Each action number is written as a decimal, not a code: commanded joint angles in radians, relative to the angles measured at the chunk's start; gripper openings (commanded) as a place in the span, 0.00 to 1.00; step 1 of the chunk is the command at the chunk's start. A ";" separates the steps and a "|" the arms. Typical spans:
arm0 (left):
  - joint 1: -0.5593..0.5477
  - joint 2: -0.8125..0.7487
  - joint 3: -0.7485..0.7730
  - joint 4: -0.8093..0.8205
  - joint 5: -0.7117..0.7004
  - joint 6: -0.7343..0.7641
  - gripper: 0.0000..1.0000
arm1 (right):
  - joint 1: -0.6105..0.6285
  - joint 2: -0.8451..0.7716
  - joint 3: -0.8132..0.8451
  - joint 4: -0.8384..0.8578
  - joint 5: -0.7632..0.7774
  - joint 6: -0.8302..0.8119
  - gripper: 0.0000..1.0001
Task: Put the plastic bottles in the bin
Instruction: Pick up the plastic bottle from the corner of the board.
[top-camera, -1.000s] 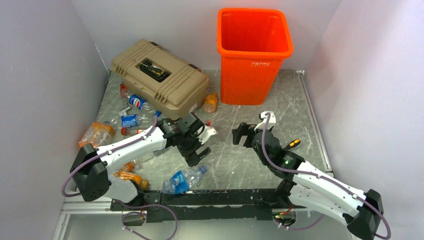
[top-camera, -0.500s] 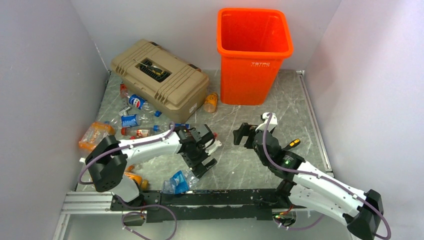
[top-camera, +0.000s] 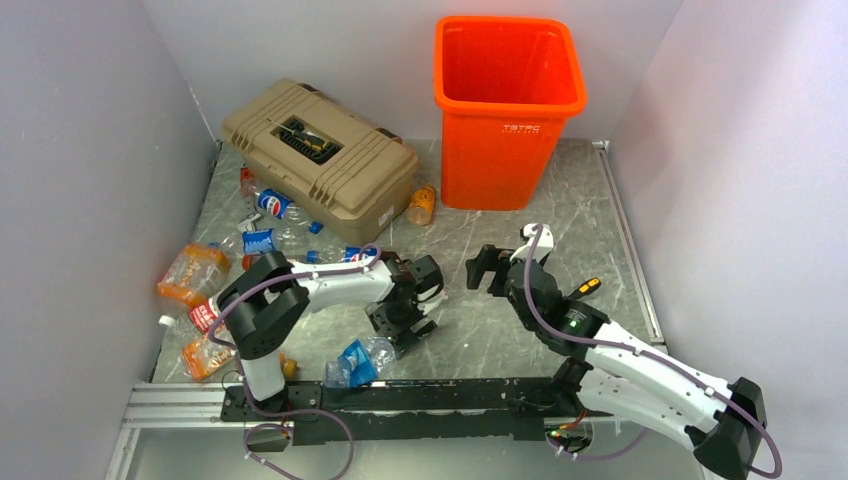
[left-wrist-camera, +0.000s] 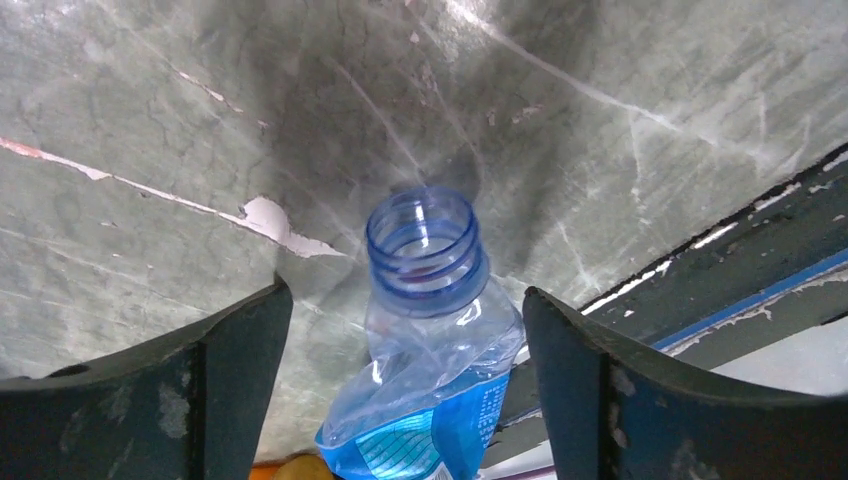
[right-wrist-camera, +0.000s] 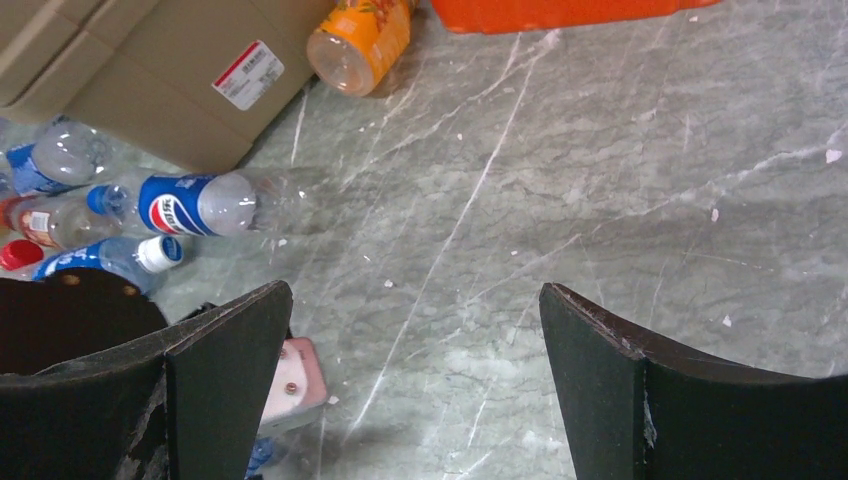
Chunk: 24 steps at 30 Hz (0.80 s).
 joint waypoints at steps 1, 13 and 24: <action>-0.006 0.027 0.042 -0.002 -0.008 -0.019 0.87 | -0.001 -0.049 0.052 -0.009 0.027 -0.022 1.00; -0.006 -0.130 0.115 -0.034 -0.111 0.003 0.36 | -0.001 -0.112 0.097 -0.052 0.060 -0.056 1.00; 0.016 -0.531 0.143 0.302 -0.227 0.072 0.00 | -0.001 -0.170 0.121 0.014 -0.108 -0.185 1.00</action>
